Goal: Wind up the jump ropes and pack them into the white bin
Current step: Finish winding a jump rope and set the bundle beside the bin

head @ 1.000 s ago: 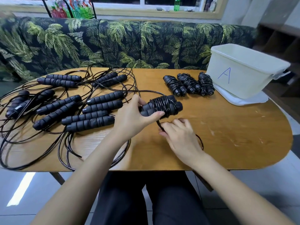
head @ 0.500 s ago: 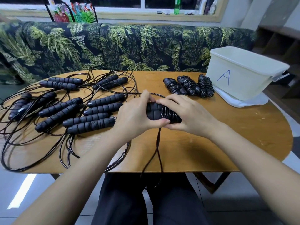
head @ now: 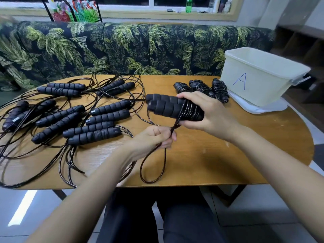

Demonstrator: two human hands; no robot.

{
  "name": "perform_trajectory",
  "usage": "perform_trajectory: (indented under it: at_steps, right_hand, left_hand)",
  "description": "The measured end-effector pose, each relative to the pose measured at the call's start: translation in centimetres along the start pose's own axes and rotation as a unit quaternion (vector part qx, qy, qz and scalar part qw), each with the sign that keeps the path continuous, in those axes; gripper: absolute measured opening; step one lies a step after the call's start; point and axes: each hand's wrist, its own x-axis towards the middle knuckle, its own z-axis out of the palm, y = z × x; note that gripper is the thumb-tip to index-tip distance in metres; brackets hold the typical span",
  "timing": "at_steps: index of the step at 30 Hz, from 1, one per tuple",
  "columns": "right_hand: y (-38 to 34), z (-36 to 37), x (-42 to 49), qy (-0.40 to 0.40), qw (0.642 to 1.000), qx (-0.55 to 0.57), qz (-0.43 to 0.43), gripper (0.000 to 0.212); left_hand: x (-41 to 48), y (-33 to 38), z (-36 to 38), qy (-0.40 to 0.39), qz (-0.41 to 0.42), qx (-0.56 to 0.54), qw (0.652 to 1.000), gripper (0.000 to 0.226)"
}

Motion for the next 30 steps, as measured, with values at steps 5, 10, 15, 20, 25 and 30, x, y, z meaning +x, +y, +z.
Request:
perform_trajectory:
  at_steps: [5,10,15,20,25,30]
  right_hand:
    - [-1.1,0.5,-1.0,-0.104,0.985,0.095,-0.100,0.064]
    - [-0.5,2.0,-2.4,-0.204,0.973,-0.019,-0.107,0.062]
    - [0.7,3.5,-2.4,-0.130,0.975,-0.171,-0.048,0.061]
    - [1.2,4.6,-2.0,-0.004,0.974,-0.213,0.070,0.066]
    - [1.2,6.0,-2.0,0.098,0.969,-0.180,0.136,0.065]
    - [0.7,6.0,-2.6,0.173,0.963,-0.093,0.184,0.061]
  left_hand:
    - [0.2,3.7,-2.7,0.015,-0.094,0.336,0.937,0.029]
    - [2.2,7.8,-4.1,-0.097,-0.085,0.522,0.843,0.008]
    - [3.2,8.9,-2.3,0.031,-0.010,0.669,0.742,0.011]
    - [2.6,5.1,-0.1,0.318,0.061,0.447,0.834,0.016]
    - [2.5,1.6,3.0,0.435,0.102,0.167,0.879,0.018]
    - [1.9,0.8,4.2,0.408,0.066,-0.087,0.906,0.014]
